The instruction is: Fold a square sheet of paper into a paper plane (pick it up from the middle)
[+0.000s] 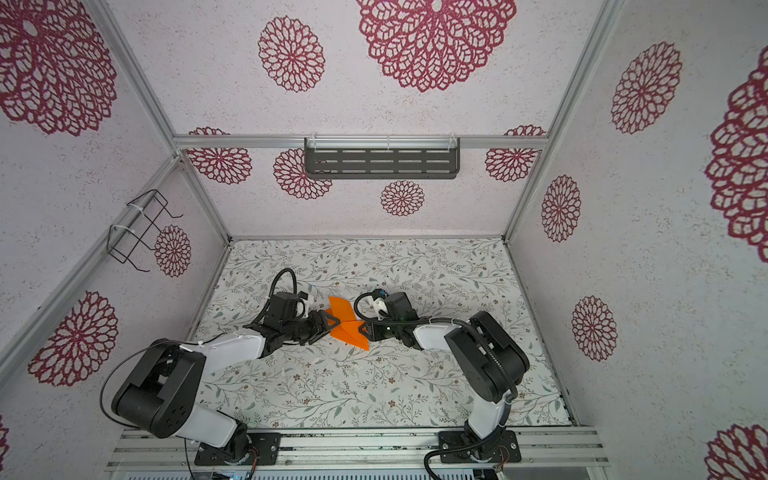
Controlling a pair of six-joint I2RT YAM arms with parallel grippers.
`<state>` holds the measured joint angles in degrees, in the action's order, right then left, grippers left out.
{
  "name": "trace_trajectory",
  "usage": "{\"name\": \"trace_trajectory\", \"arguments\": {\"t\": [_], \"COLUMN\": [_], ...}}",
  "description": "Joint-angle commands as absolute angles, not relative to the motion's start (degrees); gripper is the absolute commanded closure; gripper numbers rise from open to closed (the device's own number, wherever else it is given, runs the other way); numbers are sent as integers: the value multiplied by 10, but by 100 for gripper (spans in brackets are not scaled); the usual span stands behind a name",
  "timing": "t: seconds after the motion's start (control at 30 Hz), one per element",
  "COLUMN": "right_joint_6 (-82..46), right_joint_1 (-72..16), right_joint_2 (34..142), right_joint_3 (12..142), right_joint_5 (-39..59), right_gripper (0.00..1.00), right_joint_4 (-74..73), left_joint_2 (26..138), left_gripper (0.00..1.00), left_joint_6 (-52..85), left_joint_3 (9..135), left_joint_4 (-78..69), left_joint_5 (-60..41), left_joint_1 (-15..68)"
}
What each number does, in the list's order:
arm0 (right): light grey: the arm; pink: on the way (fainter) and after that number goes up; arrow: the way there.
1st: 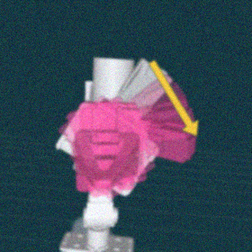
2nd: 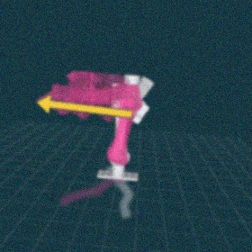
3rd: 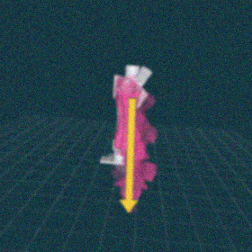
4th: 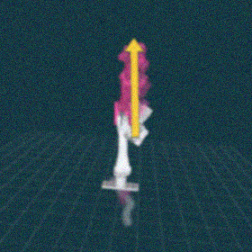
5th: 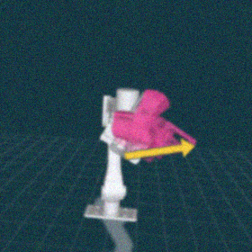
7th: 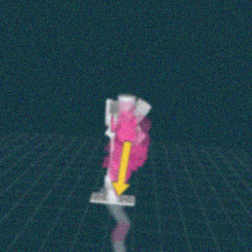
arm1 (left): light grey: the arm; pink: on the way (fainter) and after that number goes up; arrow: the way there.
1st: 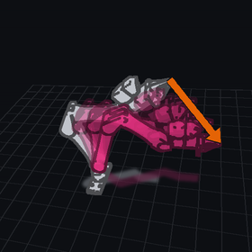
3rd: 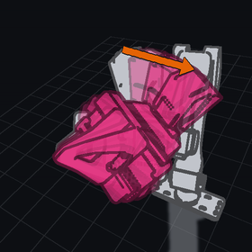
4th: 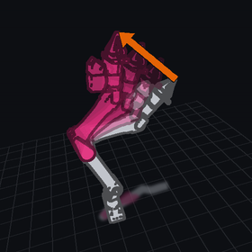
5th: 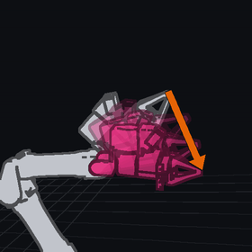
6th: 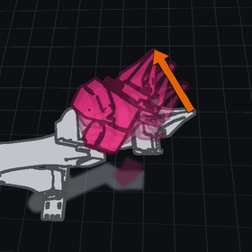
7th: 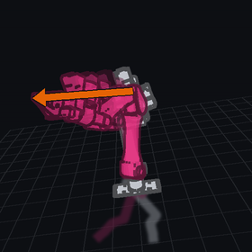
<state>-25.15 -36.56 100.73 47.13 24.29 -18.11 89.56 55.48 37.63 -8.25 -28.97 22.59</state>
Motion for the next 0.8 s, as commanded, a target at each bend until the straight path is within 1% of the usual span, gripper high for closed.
{"name": "trace_trajectory", "arguments": {"t": [0.0,0.07,0.13,0.23,0.3,0.4,0.5,0.57,0.63,0.77], "right_joint_6": [-248,-247,-246,-244,-238,-197,-132,-98,-64,-7], "right_joint_1": [-363,-363,-364,-363,-363,-365,-374,-381,-387,-418], "right_joint_2": [1010,1008,1006,1000,991,965,935,923,922,942], "right_joint_3": [485,486,484,482,476,462,441,433,429,429], "right_joint_5": [251,251,249,241,227,190,123,99,102,112], "right_gripper": [66,66,66,66,66,63,59,55,52,51], "right_joint_4": [-187,-185,-185,-185,-191,-201,-211,-225,-240,-285], "left_joint_2": [936,954,969,987,996,1000,1002,1007,1007,1004], "left_gripper": [46,50,57,68,78,89,98,100,100,100], "left_joint_6": [544,540,539,541,548,561,573,581,585,586], "left_joint_3": [406,420,432,445,451,458,475,487,498,520], "left_joint_4": [-110,-109,-112,-114,-115,-104,-60,-37,-15,25], "left_joint_5": [-325,-331,-338,-342,-341,-327,-310,-309,-300,-285], "left_joint_1": [238,241,241,242,241,240,235,231,229,231]}}
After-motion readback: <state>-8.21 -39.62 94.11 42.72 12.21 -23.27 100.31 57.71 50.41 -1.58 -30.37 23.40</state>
